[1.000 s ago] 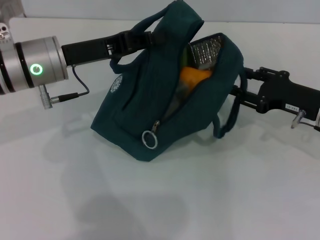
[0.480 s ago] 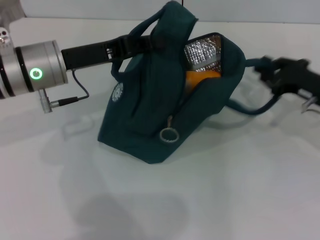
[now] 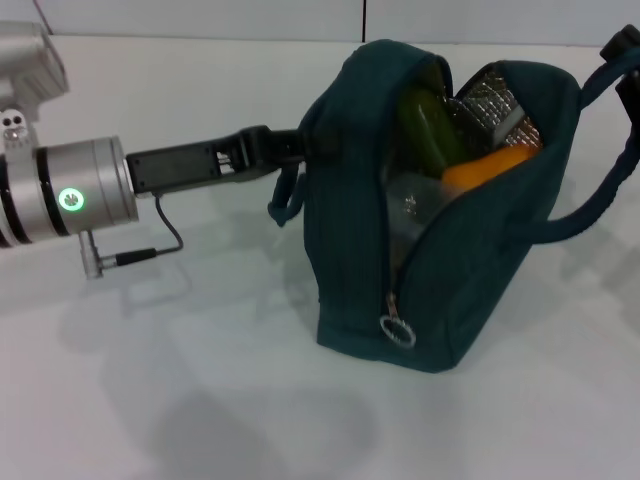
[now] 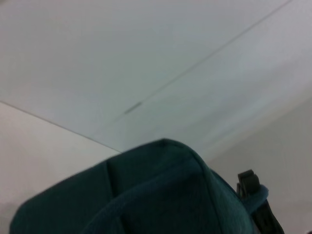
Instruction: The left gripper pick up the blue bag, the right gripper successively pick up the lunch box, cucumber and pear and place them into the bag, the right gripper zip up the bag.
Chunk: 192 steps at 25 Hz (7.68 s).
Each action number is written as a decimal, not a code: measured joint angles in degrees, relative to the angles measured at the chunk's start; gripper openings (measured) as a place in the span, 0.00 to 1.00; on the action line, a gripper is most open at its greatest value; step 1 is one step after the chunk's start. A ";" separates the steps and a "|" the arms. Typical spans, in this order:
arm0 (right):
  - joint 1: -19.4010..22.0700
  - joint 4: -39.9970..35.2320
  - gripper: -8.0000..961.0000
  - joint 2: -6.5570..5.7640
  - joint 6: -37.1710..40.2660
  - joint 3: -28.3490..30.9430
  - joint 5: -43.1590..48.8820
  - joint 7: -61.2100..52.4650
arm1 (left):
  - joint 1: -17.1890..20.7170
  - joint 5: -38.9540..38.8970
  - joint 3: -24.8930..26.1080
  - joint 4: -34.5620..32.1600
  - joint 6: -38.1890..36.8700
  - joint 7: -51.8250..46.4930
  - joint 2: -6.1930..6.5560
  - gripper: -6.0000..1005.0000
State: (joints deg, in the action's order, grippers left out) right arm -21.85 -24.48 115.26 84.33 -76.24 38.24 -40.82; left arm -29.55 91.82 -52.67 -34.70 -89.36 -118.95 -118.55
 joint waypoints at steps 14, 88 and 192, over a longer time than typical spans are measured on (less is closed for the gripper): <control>-1.72 0.73 0.07 -2.00 6.59 1.64 1.42 -8.46 | 0.15 -2.31 -0.02 9.28 -5.00 7.43 -0.30 0.07; -12.41 3.65 0.88 -0.73 13.84 -4.83 47.83 -32.92 | 2.16 -6.83 1.51 10.27 4.27 13.41 -0.90 0.07; -5.50 0.88 0.02 0.55 9.95 -3.48 22.39 -19.38 | 4.43 -9.53 1.51 10.63 -4.29 36.08 -0.84 0.31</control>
State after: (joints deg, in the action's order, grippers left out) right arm -27.35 -23.60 115.80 94.28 -79.71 60.63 -60.21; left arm -25.12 82.29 -51.16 -24.07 -93.65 -82.87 -119.39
